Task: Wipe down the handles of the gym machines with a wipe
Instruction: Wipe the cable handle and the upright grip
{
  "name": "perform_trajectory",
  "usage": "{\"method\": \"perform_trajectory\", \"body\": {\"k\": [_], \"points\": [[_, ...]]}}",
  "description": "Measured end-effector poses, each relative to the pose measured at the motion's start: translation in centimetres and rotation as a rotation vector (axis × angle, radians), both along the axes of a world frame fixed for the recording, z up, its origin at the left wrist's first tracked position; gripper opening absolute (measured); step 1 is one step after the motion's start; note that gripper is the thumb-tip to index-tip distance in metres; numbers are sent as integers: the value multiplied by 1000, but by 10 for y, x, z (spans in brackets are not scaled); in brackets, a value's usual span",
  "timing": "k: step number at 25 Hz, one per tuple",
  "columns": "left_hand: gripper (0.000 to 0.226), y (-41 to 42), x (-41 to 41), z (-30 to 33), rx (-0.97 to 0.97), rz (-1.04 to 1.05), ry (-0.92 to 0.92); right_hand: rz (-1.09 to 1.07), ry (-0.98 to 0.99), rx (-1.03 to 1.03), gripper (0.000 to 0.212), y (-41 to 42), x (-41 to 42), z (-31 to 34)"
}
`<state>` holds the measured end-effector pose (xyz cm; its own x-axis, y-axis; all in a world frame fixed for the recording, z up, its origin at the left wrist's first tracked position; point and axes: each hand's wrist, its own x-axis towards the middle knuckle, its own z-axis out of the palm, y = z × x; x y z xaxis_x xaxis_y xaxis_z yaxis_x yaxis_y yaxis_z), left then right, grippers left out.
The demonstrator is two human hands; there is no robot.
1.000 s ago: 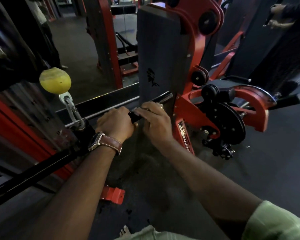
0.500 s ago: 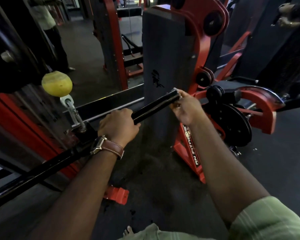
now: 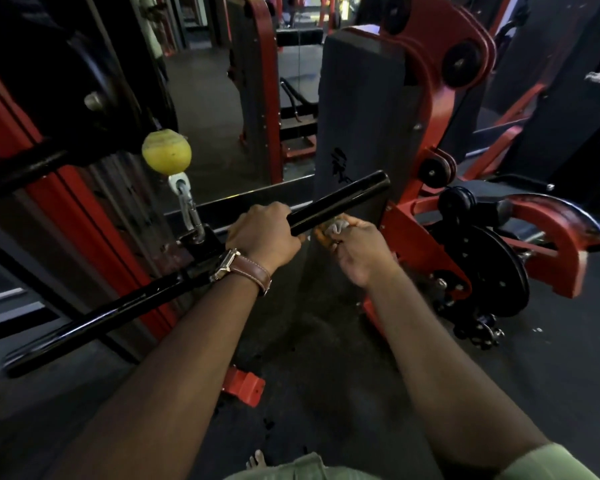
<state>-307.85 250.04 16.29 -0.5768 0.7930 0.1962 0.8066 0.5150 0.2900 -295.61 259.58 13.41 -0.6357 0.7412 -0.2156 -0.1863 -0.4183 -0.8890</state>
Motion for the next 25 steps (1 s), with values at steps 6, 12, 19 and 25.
{"method": "perform_trajectory", "body": {"k": [6,12,19,25], "points": [[31,-3,-3,3,103,-95,-63,183,23,-27,27,-8,40,23],[25,-25,3,-6,290,-204,-72,167,162,0,30,-37,33,61],[12,-87,7,22,617,-162,58,387,262,70,27,-97,-8,97],[11,-165,-23,46,813,16,102,438,314,95,24,-160,-56,115]]}}
